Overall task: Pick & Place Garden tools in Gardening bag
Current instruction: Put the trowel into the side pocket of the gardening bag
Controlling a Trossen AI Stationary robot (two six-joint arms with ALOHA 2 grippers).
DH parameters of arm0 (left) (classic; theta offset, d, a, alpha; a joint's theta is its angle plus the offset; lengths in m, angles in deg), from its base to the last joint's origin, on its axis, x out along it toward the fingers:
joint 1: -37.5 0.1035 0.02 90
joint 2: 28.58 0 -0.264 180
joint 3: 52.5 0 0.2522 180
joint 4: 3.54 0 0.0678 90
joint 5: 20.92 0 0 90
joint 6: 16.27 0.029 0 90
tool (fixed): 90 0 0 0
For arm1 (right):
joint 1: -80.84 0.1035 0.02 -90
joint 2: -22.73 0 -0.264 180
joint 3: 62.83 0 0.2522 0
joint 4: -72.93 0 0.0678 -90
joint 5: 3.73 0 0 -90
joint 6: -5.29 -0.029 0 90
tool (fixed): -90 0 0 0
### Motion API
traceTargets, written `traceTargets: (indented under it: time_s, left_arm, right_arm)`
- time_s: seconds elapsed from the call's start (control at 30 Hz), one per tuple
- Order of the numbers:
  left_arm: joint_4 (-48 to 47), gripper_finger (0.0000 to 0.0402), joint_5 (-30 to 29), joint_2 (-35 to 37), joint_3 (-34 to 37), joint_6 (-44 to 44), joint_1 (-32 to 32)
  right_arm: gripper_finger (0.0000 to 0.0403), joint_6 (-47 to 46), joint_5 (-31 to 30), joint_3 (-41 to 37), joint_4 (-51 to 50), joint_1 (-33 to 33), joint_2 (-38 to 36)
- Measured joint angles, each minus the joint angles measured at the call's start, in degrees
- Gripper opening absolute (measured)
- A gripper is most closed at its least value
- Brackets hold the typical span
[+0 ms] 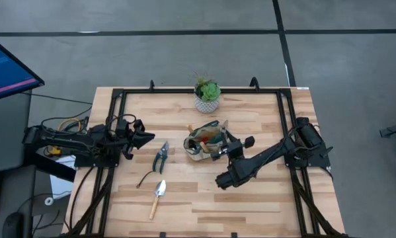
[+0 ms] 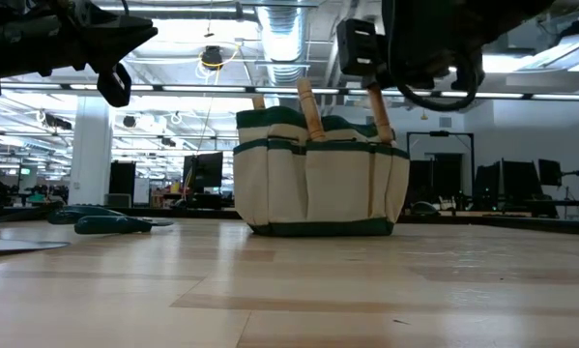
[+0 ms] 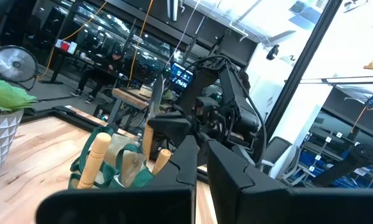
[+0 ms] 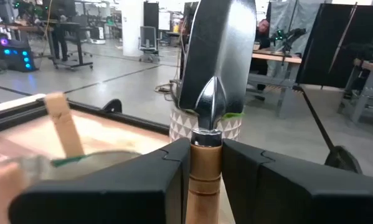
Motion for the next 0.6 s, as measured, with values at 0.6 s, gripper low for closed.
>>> traceTargets:
  time_s: [0.6]
  left_arm:
    - [0.00, 0.0008, 0.00, 0.00, 0.00, 0.00, 0.01]
  right_arm:
    - [0.0057, 0.04, -0.58, -0.04, 0.77, -0.18, 0.10]
